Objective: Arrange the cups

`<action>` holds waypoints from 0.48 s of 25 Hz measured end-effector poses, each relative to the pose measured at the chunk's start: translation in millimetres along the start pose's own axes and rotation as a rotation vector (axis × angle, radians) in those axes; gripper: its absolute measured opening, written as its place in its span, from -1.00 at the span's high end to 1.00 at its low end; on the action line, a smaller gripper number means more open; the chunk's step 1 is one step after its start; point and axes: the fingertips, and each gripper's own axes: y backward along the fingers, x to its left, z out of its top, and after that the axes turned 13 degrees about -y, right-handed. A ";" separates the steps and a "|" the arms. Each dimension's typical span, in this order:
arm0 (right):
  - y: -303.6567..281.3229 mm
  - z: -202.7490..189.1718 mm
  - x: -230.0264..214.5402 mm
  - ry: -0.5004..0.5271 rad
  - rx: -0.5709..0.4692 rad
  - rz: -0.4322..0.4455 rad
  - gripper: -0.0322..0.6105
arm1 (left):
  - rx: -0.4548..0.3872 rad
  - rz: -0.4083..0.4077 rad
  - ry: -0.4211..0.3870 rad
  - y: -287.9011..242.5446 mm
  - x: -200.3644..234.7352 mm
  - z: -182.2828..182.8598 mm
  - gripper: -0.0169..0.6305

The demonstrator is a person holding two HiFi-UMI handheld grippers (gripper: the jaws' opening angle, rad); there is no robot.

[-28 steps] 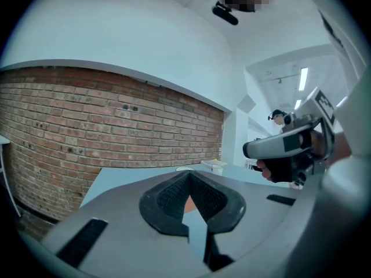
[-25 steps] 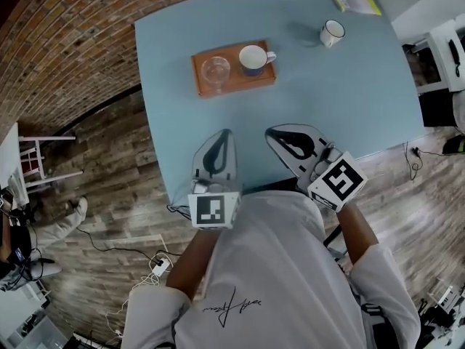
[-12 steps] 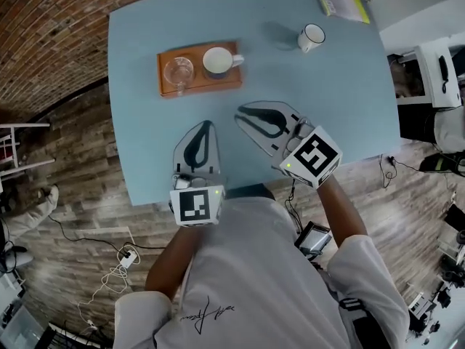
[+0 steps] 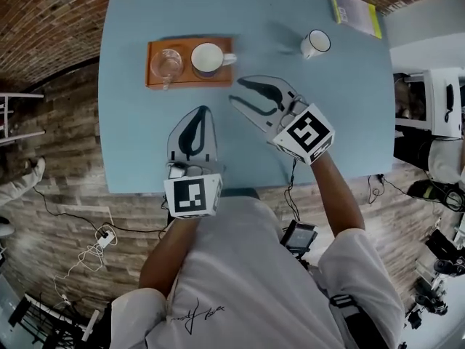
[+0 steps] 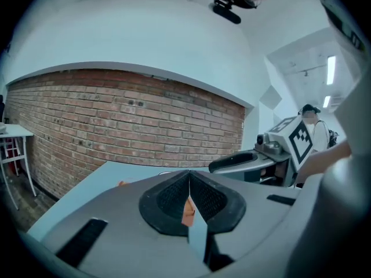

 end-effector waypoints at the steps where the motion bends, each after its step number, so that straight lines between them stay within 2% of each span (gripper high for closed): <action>1: -2.2 -2.8 -5.8 0.012 0.010 0.004 0.55 | 0.002 0.006 0.004 -1.4 -0.2 -0.1 0.91; 12: -32.5 -30.9 -66.7 0.048 0.089 0.062 0.47 | 0.047 0.067 0.027 -14.0 -4.0 -1.5 0.91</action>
